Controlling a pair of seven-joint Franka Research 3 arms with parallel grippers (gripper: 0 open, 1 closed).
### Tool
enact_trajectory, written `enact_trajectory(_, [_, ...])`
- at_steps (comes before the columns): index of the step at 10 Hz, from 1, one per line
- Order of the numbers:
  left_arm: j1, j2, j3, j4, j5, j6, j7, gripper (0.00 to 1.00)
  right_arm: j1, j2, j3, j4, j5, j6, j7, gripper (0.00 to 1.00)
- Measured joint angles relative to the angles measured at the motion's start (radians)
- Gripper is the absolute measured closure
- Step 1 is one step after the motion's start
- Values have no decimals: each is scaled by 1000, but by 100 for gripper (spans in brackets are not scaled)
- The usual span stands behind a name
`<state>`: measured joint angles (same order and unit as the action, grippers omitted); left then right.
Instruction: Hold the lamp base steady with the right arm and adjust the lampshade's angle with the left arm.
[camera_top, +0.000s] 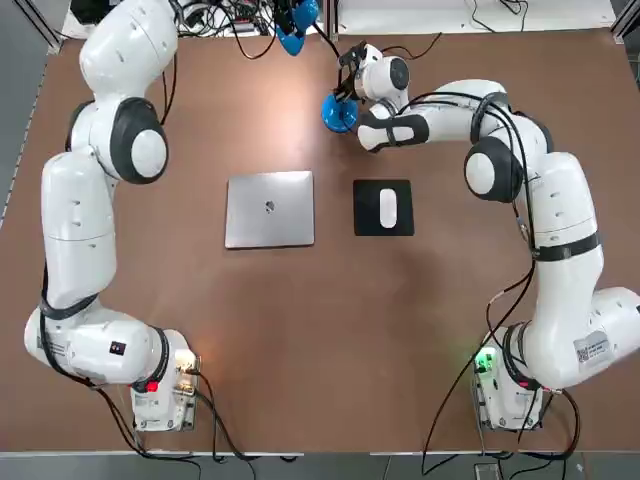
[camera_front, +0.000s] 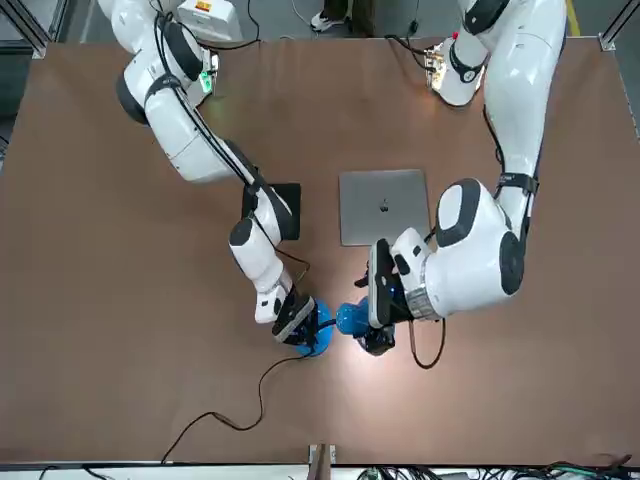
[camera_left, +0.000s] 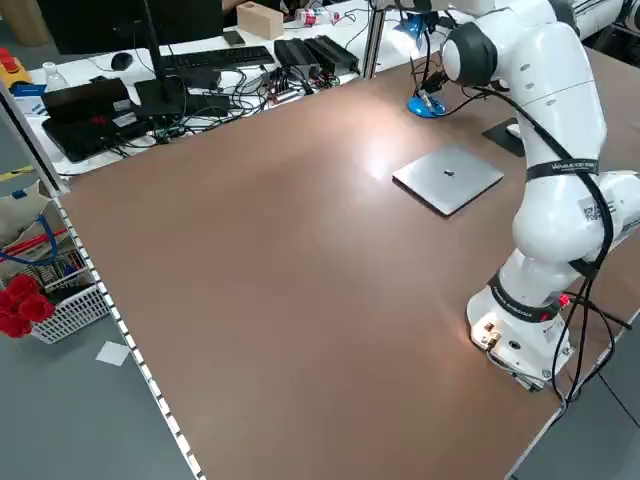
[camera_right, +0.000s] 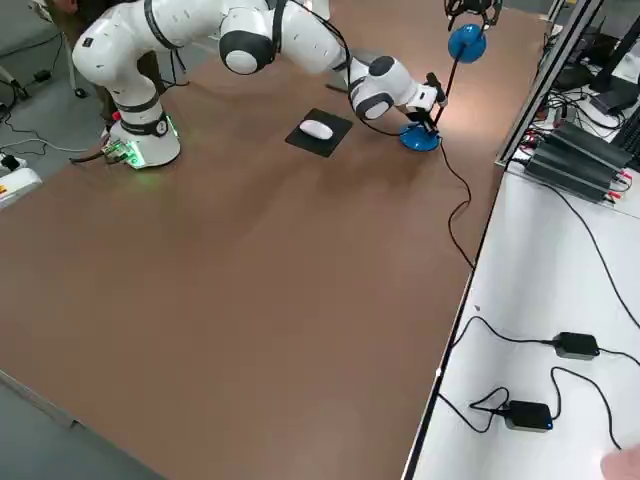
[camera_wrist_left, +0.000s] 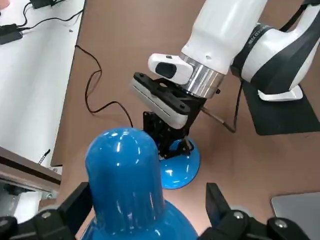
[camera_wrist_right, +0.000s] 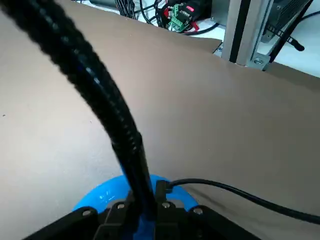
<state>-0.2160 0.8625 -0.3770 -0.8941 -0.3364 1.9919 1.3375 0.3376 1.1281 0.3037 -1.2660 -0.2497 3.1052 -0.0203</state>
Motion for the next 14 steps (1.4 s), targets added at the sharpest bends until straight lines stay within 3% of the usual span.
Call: enact_trajectory(14, [-25, 29, 3, -4, 0, 29, 0, 0, 0, 0, 0, 0, 0, 1, 0, 85])
